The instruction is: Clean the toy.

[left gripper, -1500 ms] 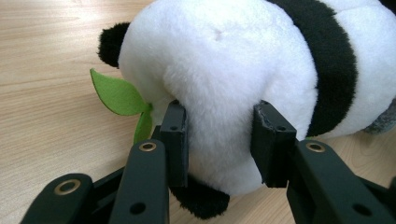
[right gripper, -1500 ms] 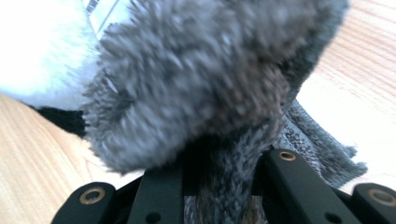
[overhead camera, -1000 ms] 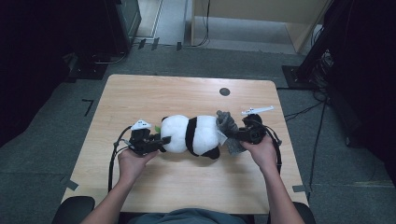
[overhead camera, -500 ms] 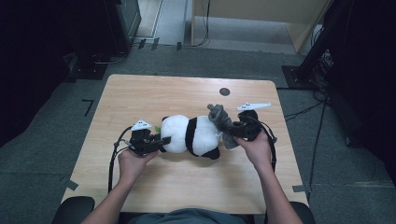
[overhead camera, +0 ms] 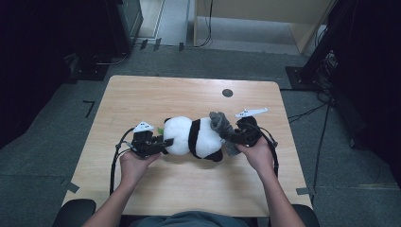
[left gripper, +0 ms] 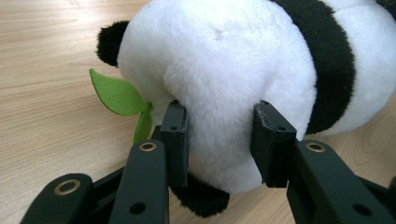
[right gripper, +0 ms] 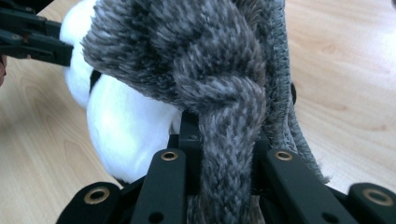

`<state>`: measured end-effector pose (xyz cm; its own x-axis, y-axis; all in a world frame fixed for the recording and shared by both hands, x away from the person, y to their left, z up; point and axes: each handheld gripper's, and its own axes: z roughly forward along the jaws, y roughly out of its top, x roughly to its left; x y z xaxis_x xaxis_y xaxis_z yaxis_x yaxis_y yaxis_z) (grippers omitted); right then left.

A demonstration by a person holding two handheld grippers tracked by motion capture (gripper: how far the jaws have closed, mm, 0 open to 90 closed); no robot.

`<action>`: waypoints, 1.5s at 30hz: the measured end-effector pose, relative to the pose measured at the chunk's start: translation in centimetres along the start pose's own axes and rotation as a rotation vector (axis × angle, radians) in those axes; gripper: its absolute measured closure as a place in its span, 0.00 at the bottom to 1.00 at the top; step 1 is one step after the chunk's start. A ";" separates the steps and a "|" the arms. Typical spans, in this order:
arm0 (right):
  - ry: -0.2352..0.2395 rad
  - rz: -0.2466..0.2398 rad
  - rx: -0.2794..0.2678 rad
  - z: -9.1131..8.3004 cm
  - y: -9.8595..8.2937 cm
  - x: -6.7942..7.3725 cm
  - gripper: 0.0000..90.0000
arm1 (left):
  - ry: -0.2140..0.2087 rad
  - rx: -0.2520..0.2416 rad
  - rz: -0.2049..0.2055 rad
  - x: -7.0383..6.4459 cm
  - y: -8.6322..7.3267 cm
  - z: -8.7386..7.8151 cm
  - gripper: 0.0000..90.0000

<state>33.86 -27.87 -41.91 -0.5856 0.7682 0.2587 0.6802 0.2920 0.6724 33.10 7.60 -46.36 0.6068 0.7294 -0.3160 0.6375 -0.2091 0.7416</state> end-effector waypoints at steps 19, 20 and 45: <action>0.006 0.038 0.192 2.1 -2.2 -1.2 0.86 | -0.004 0.001 -0.009 0.1 -0.1 0.0 0.68; 0.008 0.039 0.207 2.5 -2.4 -1.2 0.86 | -0.004 0.001 -0.009 0.1 -0.1 0.0 0.68; -0.028 0.132 0.056 -0.1 -1.2 -2.7 0.87 | -0.003 0.008 -0.021 0.0 0.1 -0.1 0.69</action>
<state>34.58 -30.35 -43.41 -0.4771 0.8175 0.3225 0.7748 0.2181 0.5934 33.12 7.66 -46.22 0.5945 0.7320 -0.3328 0.6537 -0.1988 0.7302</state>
